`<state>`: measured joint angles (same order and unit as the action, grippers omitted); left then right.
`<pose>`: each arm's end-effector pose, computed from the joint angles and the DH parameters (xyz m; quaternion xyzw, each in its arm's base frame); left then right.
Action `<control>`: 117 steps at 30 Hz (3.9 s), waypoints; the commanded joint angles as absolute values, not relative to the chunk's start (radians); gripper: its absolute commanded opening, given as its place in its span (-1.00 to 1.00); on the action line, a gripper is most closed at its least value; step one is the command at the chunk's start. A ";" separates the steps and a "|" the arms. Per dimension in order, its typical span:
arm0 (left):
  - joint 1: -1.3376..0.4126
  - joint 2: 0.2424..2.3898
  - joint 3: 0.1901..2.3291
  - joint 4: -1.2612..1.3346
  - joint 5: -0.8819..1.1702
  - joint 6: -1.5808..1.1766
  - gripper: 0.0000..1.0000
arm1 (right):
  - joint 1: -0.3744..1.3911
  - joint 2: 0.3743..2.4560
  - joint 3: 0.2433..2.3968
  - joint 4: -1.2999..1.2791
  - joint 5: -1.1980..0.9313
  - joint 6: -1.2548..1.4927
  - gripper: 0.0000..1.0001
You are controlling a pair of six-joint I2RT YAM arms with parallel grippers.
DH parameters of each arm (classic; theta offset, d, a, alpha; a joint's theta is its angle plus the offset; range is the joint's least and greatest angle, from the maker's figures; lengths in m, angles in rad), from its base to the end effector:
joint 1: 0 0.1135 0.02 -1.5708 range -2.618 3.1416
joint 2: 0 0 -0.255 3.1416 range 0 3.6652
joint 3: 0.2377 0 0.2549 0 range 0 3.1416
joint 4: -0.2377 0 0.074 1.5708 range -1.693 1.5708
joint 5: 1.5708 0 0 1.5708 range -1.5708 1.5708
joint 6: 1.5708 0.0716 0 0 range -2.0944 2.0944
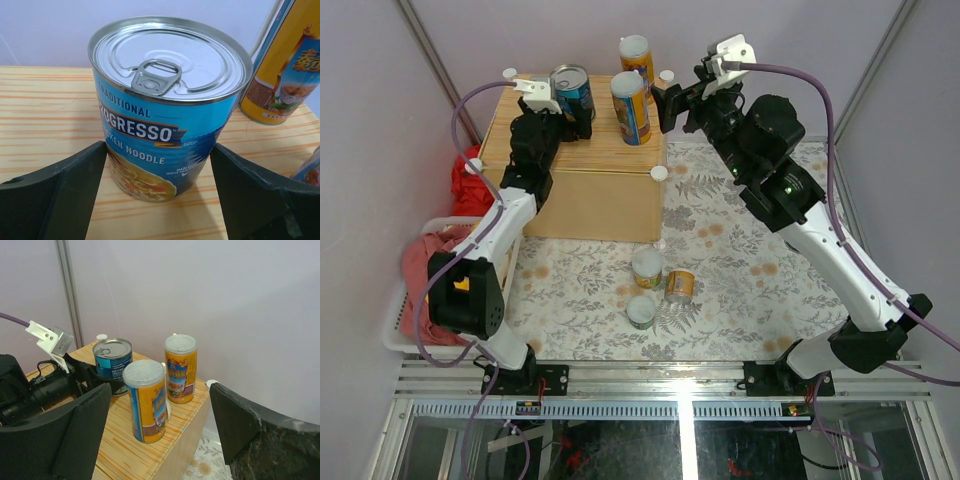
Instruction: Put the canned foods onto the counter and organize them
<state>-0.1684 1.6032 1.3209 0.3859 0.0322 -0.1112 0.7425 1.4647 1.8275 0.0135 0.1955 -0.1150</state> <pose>0.4213 -0.0740 0.3721 0.0311 0.6688 -0.1142 0.7339 0.2580 0.2179 0.5641 -0.1593 0.5426 0.2018 0.7997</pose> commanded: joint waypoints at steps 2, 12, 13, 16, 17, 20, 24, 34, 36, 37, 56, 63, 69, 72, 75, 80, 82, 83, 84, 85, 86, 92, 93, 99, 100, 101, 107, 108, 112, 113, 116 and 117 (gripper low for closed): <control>-0.167 1.671 1.424 0.531 0.097 -0.152 0.62 | 0.701 1.456 1.817 0.090 0.187 -0.101 0.73; -0.168 1.790 1.542 0.541 0.111 -0.173 0.62 | 0.637 1.431 1.760 0.078 0.225 -0.096 0.77; -0.167 1.797 1.548 0.545 0.111 -0.173 0.62 | 0.632 1.424 1.752 0.077 0.234 -0.095 0.78; -0.167 1.820 1.565 0.553 0.117 -0.181 0.62 | 0.613 1.410 1.711 0.069 0.295 -0.095 0.83; -0.167 1.827 1.569 0.556 0.119 -0.184 0.62 | 0.602 1.406 1.702 0.057 0.318 -0.091 0.85; -0.169 1.850 1.589 0.560 0.126 -0.191 0.62 | 0.557 1.401 1.676 0.020 0.362 -0.061 0.90; -0.170 1.876 1.612 0.566 0.130 -0.192 0.62 | 0.490 1.390 1.630 -0.027 0.408 -0.012 0.95; -0.170 1.856 1.600 0.545 0.070 -0.233 0.99 | 0.271 1.353 1.480 -0.181 0.569 0.202 0.99; -0.171 1.844 1.589 0.545 0.058 -0.251 0.99 | 0.233 1.349 1.447 -0.205 0.608 0.242 0.98; -0.170 1.836 1.583 0.543 0.049 -0.260 0.99 | 0.211 1.346 1.434 -0.220 0.620 0.273 0.99; -0.174 1.558 1.431 0.413 -0.042 -0.436 0.99 | -0.028 1.411 1.270 -0.508 0.589 0.688 0.98; -0.184 1.476 1.382 0.350 -0.051 -0.473 0.99 | -0.044 1.453 1.230 -0.513 0.548 0.724 0.98; -0.186 1.414 1.338 0.338 -0.043 -0.481 0.99 | -0.049 1.488 1.194 -0.471 0.531 0.713 0.98; -0.187 1.389 1.321 0.334 -0.044 -0.479 0.99 | -0.056 1.515 1.194 -0.466 0.529 0.707 0.98; -0.187 1.366 1.307 0.330 -0.044 -0.476 0.99 | -0.066 1.532 1.188 -0.460 0.516 0.707 0.99; -0.189 1.332 1.283 0.328 -0.049 -0.471 0.99 | -0.069 1.558 1.181 -0.456 0.509 0.708 0.98; -0.188 1.322 1.274 0.329 -0.051 -0.471 0.99 | -0.070 1.568 1.179 -0.456 0.509 0.709 0.99; -0.188 1.318 1.271 0.330 -0.052 -0.471 0.99 | -0.070 1.572 1.177 -0.456 0.507 0.708 0.98; -0.189 1.315 1.267 0.330 -0.052 -0.471 0.99 | -0.071 1.578 1.176 -0.454 0.508 0.706 0.99; -0.188 1.312 1.265 0.329 -0.051 -0.471 0.99 | -0.073 1.582 1.176 -0.454 0.510 0.706 0.99; -0.189 1.310 1.264 0.328 -0.050 -0.471 0.99 | -0.074 1.588 1.176 -0.453 0.509 0.705 0.98; -0.190 1.302 1.255 0.326 -0.039 -0.469 0.99 | -0.089 1.622 1.165 -0.438 0.508 0.708 0.98; -0.190 1.301 1.254 0.326 -0.038 -0.467 0.99 | -0.092 1.628 1.164 -0.433 0.508 0.709 0.98; -0.190 1.285 1.237 0.325 -0.035 -0.456 0.99 | -0.094 1.659 1.162 -0.407 0.528 0.694 0.98; -0.191 1.282 1.231 0.325 -0.033 -0.454 0.99 | -0.094 1.659 1.160 -0.399 0.530 0.688 0.93; -0.190 1.279 1.224 0.326 -0.033 -0.454 0.99 | -0.094 1.657 1.151 -0.388 0.531 0.677 0.83; -0.189 1.262 1.189 0.326 -0.032 -0.457 0.99 | -0.093 1.615 1.111 -0.318 0.513 0.596 -0.03; -0.190 1.260 1.185 0.325 -0.032 -0.457 0.99 | -0.094 1.610 1.108 -0.314 0.507 0.584 -0.31; -0.191 1.245 1.167 0.311 -0.037 -0.458 0.99 | -0.094 1.586 1.097 -0.290 0.467 0.540 -0.90; -0.192 1.240 1.161 0.308 -0.038 -0.458 0.99 | -0.093 1.581 1.097 -0.287 0.444 0.532 -0.94; -0.191 1.221 1.151 0.295 -0.048 -0.457 0.99 | -0.090 1.567 1.095 -0.277 0.398 0.517 -1.00; -0.191 1.214 1.147 0.289 -0.049 -0.457 0.99 | -0.086 1.560 1.093 -0.272 0.390 0.510 -1.00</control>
<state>-0.1837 1.2598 1.1614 0.2871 -0.0341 -0.4728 -0.0910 1.6230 1.0954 -0.3214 0.4484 0.5526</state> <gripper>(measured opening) 0.994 0.905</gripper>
